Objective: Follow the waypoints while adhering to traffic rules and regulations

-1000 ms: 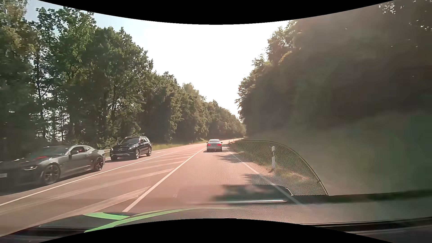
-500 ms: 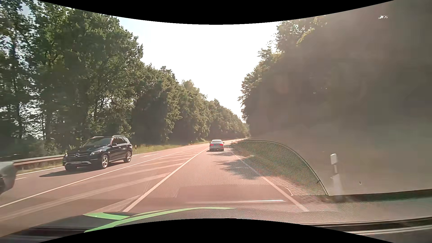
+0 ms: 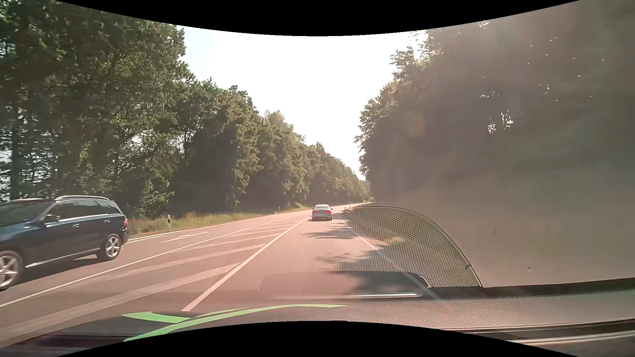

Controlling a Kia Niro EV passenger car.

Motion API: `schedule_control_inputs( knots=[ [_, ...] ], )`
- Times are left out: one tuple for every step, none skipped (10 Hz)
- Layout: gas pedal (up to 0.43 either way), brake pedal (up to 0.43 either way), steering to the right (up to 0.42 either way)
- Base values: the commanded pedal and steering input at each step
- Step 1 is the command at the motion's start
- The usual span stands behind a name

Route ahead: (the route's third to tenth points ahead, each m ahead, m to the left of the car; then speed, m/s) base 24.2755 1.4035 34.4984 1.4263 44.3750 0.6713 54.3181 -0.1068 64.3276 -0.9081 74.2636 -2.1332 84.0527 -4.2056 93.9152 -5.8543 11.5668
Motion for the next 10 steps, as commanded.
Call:
schedule_control_inputs(
  knots=[
    [0.319, 0.0, -0.002],
    [0.319, 0.0, -0.001],
    [0.319, 0.0, 0.0],
    [0.319, 0.0, -0.001],
    [0.319, 0.0, 0.0],
    [0.319, 0.0, 0.0],
    [0.319, 0.0, 0.001],
    [0.319, 0.0, 0.002],
    [0.319, 0.0, 0.004],
    [0.319, 0.0, 0.005]
  ],
)
